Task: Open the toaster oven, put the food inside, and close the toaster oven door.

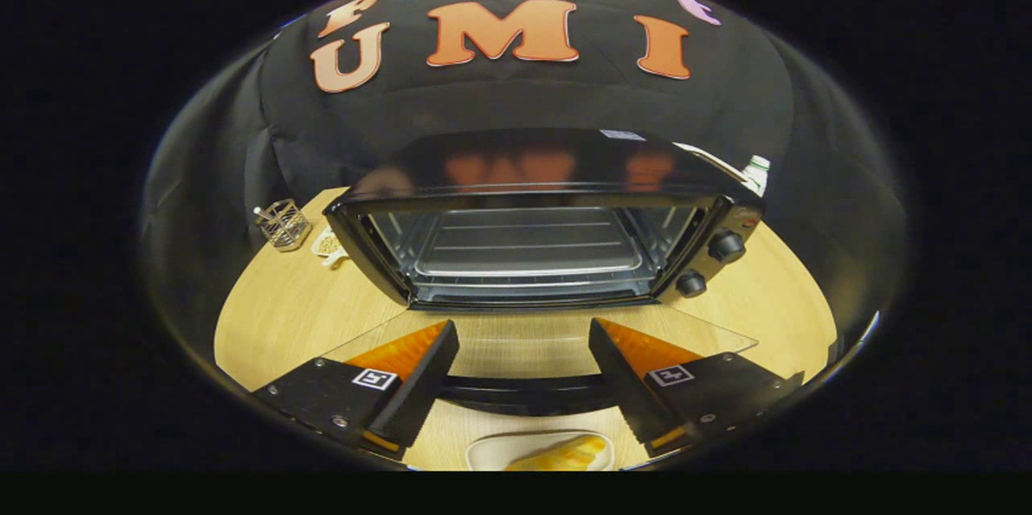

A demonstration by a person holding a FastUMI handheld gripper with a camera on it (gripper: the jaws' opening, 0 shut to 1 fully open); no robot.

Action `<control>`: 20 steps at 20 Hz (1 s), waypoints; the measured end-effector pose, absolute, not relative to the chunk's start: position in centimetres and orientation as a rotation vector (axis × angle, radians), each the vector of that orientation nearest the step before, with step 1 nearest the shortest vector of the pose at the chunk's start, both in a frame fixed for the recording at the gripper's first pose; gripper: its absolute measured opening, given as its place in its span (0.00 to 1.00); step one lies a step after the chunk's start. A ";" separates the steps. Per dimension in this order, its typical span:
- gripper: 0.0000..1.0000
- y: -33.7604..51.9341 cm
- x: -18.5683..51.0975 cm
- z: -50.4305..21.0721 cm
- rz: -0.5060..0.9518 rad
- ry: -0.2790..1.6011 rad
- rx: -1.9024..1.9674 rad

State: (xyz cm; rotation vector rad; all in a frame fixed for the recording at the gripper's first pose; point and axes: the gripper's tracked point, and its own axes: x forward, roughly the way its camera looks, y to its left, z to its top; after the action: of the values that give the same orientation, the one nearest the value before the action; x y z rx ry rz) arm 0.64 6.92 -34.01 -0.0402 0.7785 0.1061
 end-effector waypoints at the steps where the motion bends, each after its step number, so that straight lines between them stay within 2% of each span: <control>1: 0.97 6.7 0.0 -34.2 0.105 0.785 -0.042; 20: 0.96 4.7 -3.9 -35.2 0.083 0.818 -0.017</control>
State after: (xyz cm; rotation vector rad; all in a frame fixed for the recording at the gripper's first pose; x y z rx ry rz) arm -3.95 4.73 -35.16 -0.0174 0.8184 0.0826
